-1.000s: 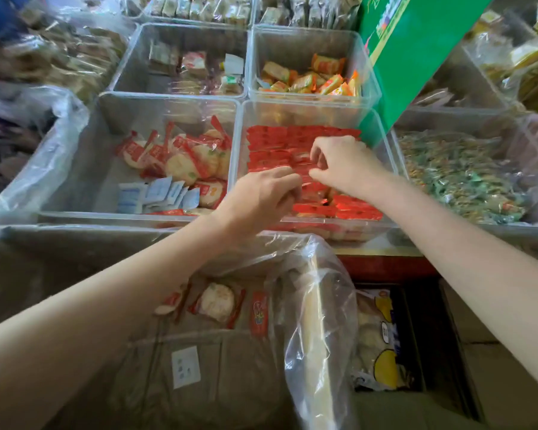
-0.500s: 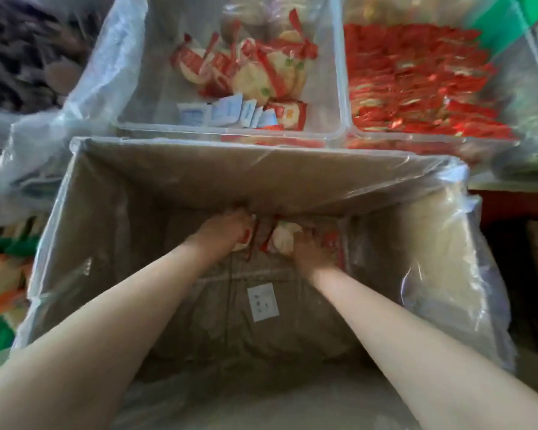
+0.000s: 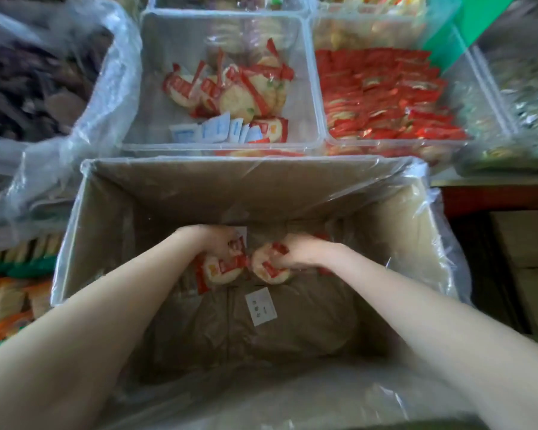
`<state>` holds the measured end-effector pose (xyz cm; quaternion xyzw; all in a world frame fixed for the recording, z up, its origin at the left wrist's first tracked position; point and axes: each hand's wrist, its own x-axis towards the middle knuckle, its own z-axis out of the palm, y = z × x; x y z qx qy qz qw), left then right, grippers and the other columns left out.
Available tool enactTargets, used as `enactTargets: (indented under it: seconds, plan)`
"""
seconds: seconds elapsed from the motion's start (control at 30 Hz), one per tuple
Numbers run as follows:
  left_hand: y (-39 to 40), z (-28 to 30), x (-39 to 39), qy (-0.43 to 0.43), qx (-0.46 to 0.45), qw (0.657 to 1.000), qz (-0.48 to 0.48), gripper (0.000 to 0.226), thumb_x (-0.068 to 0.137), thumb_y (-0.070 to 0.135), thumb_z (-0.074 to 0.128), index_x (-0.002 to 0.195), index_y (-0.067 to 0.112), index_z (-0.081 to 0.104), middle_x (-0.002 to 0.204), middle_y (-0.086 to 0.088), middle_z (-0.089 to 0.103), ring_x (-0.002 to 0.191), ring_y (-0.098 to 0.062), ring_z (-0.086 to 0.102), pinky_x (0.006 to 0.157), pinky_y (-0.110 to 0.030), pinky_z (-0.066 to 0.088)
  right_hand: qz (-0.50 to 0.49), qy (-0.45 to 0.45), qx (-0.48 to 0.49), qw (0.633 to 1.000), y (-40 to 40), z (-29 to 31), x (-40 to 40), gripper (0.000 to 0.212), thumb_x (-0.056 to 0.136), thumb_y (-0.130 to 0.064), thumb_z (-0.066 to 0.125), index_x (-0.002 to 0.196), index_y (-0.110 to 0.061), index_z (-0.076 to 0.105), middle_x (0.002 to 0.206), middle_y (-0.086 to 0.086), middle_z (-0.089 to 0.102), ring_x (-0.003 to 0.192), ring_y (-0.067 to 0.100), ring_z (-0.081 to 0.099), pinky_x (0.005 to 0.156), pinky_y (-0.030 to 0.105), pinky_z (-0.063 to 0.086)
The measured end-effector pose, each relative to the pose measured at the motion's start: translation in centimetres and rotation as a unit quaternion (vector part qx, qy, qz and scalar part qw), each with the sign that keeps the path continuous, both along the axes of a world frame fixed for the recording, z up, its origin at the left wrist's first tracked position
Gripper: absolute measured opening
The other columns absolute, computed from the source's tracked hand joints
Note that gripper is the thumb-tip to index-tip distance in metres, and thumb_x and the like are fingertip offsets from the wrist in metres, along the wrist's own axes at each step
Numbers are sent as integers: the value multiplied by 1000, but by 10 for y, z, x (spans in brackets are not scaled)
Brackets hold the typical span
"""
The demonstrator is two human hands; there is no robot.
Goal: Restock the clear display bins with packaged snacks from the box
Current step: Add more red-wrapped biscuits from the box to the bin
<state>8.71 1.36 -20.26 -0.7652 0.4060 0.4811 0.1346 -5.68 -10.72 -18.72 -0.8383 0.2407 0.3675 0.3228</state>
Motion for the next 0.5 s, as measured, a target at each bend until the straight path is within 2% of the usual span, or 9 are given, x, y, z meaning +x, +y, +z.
enactTargets:
  seconds: [0.07,0.13,0.2,0.27,0.33,0.4,0.5]
  plan:
    - [-9,38,7,51,0,998,36,44,78,18,72,118,7,58,104,-5,61,94,-20,58,81,-29,50,-26,-20,71,997,-20,50,-1,32,88,-36,57,85,-6,65,80,6,61,70,16,56,68,29,45]
    - [-22,81,9,140,2,984,112,32,82,3,66,113,5,60,103,-6,66,95,-17,61,85,-26,52,-94,-55,128,986,-36,95,-6,23,92,-27,53,77,-12,61,75,1,57,69,12,53,71,27,44]
    - [-41,122,4,186,-41,970,150,21,88,2,60,108,5,62,91,-3,68,85,-13,64,80,-22,54,-157,-103,150,971,-49,127,-10,24,93,-21,48,71,-18,56,70,-4,54,69,10,52,70,25,43]
    - [-64,153,-5,194,-92,962,168,8,92,5,54,92,11,60,79,1,62,70,-8,59,66,-16,52,-126,-133,106,977,-62,145,-14,24,94,-27,49,78,-14,60,79,-3,60,78,13,56,76,29,45]
    - [-88,177,-11,189,-126,963,149,12,93,6,53,82,10,57,78,-2,58,61,-5,57,59,-14,52,-91,-171,77,978,-75,159,-20,30,93,-33,52,100,-7,65,97,1,65,91,15,61,85,30,48]
    - [-112,195,-13,184,-143,964,125,10,93,5,53,86,2,60,81,-6,58,59,-4,59,59,-14,51,-93,-223,61,968,-92,171,-27,32,91,-30,56,108,-3,64,102,4,66,93,17,62,86,32,49]
    - [-145,212,-11,205,-193,948,149,15,93,3,51,100,-4,61,88,-6,60,77,-12,56,74,-22,51,-115,-286,67,949,-126,185,-39,23,85,-28,66,89,-6,63,86,3,65,76,9,58,70,27,49]
